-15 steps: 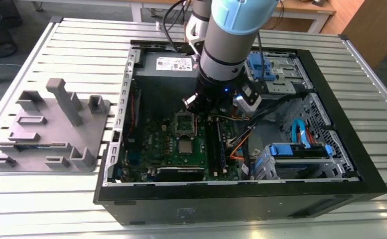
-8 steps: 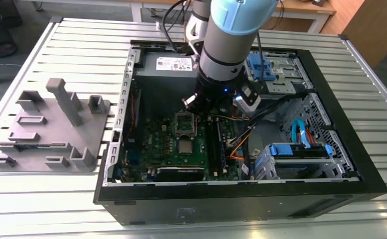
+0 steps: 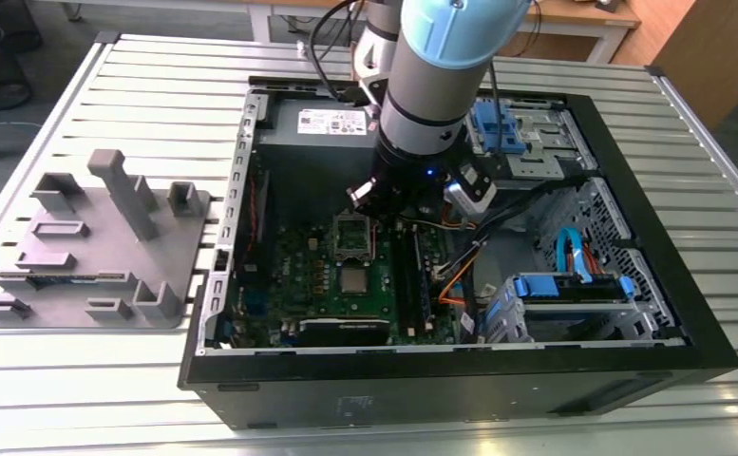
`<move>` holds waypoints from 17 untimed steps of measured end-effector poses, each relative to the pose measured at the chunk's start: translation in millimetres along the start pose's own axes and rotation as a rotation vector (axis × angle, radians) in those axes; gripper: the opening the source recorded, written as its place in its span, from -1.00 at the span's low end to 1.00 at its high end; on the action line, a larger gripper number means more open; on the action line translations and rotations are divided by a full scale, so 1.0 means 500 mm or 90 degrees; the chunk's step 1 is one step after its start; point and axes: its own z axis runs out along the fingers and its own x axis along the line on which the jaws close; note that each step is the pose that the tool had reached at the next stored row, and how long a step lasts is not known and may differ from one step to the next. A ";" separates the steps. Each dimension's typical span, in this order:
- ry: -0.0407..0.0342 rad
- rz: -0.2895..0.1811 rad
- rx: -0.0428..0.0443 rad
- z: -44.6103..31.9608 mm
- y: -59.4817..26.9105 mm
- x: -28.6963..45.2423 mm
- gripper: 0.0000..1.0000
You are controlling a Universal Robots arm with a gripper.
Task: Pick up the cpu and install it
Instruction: 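Close the cpu cover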
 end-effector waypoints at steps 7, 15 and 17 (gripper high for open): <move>-0.0002 -0.001 -0.0006 0.001 0.000 0.001 -0.79; -0.0001 -0.002 -0.0006 0.001 -0.001 0.002 -0.79; 0.0001 -0.004 -0.0006 0.001 -0.002 0.003 -0.79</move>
